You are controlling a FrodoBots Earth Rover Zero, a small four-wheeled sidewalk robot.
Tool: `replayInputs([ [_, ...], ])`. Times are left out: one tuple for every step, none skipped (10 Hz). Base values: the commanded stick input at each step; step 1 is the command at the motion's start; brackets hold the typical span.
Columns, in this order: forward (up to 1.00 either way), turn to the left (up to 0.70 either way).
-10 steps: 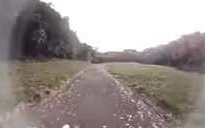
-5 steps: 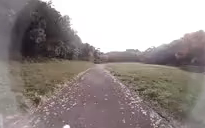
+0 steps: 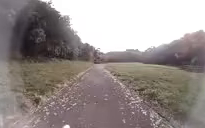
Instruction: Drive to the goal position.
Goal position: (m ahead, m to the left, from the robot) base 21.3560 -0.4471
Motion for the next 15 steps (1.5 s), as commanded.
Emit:
replayInputs([
  [0.85,0.00],
  [0.85,0.00],
  [0.85,0.00],
  [0.85,0.00],
  [0.85,0.00],
  [0.85,0.00],
  [0.85,0.00],
  [0.85,0.00],
  [0.85,0.00],
  [0.85,0.00],
  [0.85,0.00],
  [0.85,0.00],
  [0.85,-0.18],
  [0.85,-0.29],
  [0.85,-0.07],
])
